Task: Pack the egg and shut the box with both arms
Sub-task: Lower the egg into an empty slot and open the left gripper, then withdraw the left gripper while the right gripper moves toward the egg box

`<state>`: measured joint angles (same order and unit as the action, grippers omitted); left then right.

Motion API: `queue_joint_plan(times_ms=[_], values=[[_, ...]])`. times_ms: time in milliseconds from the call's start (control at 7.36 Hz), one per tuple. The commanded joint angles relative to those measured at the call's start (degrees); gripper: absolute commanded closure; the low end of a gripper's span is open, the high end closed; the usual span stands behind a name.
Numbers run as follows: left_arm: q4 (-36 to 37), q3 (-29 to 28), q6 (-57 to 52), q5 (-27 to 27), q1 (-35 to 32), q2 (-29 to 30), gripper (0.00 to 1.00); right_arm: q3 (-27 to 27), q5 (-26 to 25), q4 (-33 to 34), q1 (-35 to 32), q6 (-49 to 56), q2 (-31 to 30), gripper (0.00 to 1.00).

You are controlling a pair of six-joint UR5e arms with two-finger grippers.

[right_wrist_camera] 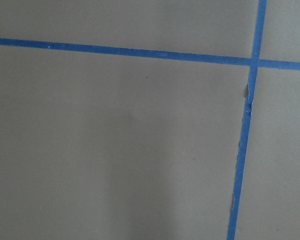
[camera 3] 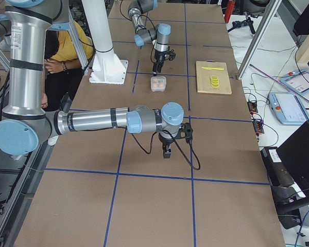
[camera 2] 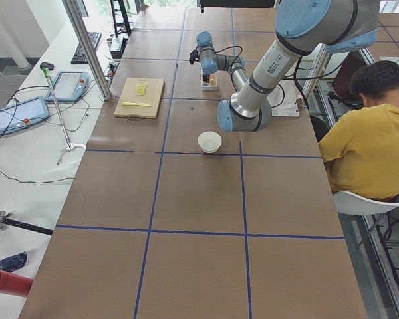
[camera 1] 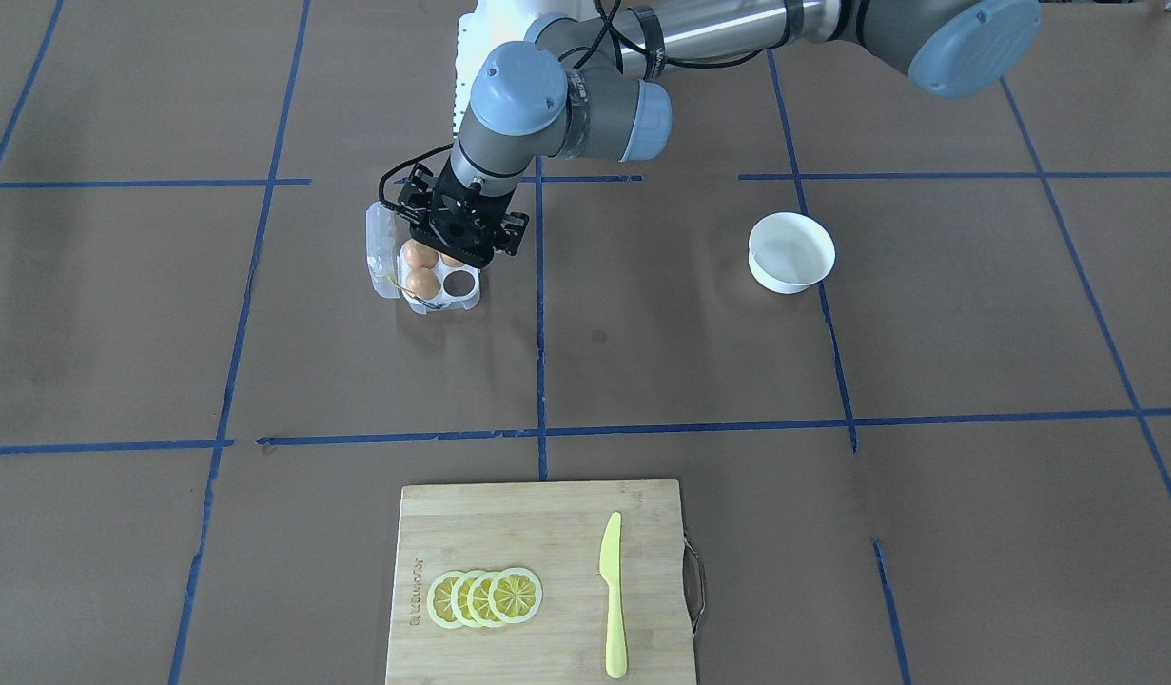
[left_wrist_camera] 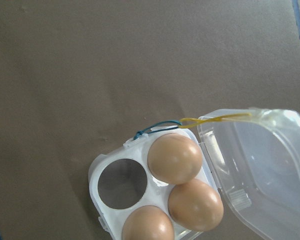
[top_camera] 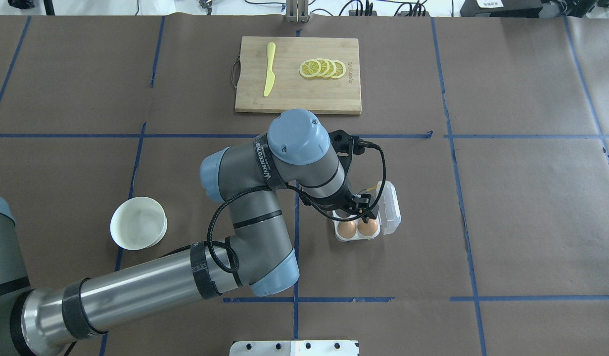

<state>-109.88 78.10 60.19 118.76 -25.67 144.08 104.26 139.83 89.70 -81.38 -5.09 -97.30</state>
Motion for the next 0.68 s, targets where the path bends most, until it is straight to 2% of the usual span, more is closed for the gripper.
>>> queue_joint_plan(times_ms=[0, 136, 272, 407, 543], values=[[0.53, 3.96, -0.69, 4.16, -2.79, -4.39, 0.01, 0.06, 0.62, -3.90, 1.91, -0.62, 0.00, 0.00], [0.63, 9.12, -1.30, 6.29, -4.46, -9.30, 0.01, 0.32, 0.54, -4.44, 4.19, -4.71, 0.09, 0.00], [1.06, 12.39, -3.14, 6.31, -6.65, -12.74, 0.01, 1.11, 0.36, -8.27, 7.78, -12.06, 0.09, 0.00], [1.07, 13.04, -4.37, 6.22, -9.20, -15.12, 0.01, 1.12, -0.07, -16.14, 12.51, -23.01, 0.09, 0.00], [1.07, 15.13, -8.73, 6.22, -11.22, -18.45, 0.01, 1.12, -2.95, -23.79, 18.56, -33.57, 0.70, 0.00]])
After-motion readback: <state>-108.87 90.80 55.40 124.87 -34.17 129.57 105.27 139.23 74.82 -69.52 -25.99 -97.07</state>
